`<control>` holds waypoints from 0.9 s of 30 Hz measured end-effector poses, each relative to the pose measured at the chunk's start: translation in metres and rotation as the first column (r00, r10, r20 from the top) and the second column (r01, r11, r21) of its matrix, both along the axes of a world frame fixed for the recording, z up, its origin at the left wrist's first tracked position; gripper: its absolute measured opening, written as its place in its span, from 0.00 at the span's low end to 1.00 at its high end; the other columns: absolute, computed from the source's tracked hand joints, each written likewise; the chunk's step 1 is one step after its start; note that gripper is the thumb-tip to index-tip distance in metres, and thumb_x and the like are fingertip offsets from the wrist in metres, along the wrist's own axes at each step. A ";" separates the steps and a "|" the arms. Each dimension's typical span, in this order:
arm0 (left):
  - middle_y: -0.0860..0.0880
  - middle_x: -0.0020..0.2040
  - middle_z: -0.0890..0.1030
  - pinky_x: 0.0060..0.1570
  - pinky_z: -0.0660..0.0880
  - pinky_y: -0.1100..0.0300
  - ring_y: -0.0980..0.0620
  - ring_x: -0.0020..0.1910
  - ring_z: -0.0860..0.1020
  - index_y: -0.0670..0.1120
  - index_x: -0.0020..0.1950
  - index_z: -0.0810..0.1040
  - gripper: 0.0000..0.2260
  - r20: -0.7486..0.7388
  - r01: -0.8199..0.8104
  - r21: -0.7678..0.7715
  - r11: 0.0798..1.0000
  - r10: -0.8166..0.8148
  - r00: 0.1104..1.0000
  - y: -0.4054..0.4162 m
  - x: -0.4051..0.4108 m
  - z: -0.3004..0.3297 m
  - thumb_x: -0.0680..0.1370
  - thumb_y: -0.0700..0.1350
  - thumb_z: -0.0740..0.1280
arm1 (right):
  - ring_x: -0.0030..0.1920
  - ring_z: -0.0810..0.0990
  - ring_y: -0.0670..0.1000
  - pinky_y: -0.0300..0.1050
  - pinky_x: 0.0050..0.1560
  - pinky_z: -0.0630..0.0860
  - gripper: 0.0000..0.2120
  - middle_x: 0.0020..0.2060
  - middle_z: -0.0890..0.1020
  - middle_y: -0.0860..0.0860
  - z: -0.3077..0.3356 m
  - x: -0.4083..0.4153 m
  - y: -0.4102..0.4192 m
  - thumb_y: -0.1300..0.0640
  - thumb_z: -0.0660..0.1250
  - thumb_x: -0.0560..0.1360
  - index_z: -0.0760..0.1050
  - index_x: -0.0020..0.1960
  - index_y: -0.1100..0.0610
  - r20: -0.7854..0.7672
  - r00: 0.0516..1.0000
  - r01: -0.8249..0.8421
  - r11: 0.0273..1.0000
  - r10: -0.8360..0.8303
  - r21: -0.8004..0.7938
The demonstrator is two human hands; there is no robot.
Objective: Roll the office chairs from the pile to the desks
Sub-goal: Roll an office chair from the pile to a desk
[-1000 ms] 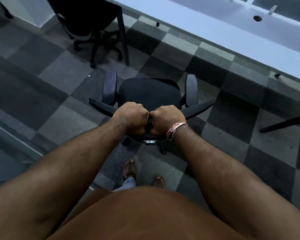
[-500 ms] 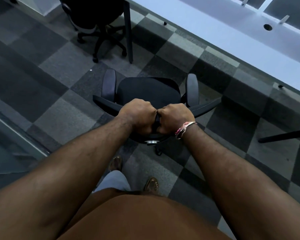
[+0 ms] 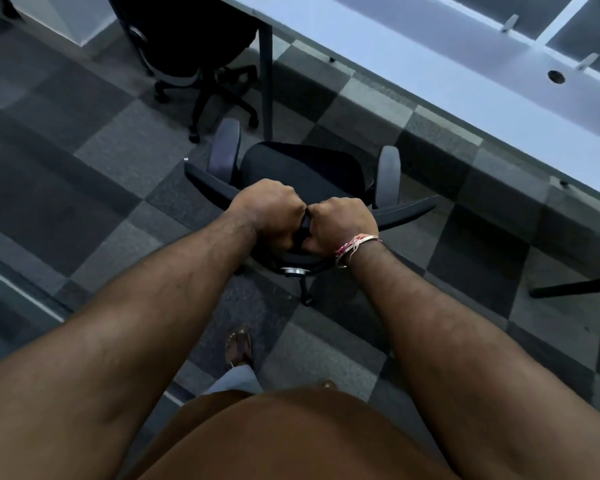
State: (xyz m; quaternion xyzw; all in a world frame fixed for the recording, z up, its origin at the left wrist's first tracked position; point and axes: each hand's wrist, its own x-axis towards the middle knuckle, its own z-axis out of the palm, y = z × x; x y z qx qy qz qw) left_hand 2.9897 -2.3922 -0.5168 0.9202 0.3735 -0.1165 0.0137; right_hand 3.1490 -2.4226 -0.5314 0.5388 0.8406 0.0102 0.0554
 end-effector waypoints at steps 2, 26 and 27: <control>0.52 0.43 0.83 0.39 0.79 0.53 0.46 0.41 0.83 0.52 0.45 0.81 0.16 -0.008 0.019 0.005 1.000 -0.019 1.000 0.024 -0.013 -0.002 0.73 0.61 0.58 | 0.35 0.81 0.55 0.44 0.33 0.66 0.16 0.34 0.81 0.49 -0.001 -0.014 0.020 0.37 0.64 0.69 0.70 0.36 0.49 0.009 1.000 0.026 0.999 -0.026 0.021; 0.53 0.38 0.80 0.36 0.79 0.53 0.50 0.35 0.80 0.52 0.42 0.78 0.10 -0.051 0.018 0.026 0.999 -0.017 0.999 0.239 -0.031 -0.003 0.75 0.57 0.65 | 0.35 0.80 0.54 0.45 0.33 0.68 0.15 0.35 0.81 0.48 0.007 -0.037 0.228 0.37 0.62 0.69 0.74 0.37 0.49 -0.008 0.997 0.073 0.997 -0.073 0.037; 0.53 0.38 0.80 0.34 0.78 0.54 0.51 0.34 0.79 0.52 0.41 0.77 0.10 -0.049 0.020 0.033 0.999 -0.018 0.999 0.244 -0.030 -0.004 0.75 0.56 0.64 | 0.35 0.80 0.54 0.45 0.34 0.69 0.15 0.35 0.81 0.48 0.008 -0.036 0.233 0.38 0.62 0.69 0.73 0.37 0.49 -0.009 0.997 0.076 0.997 -0.076 0.031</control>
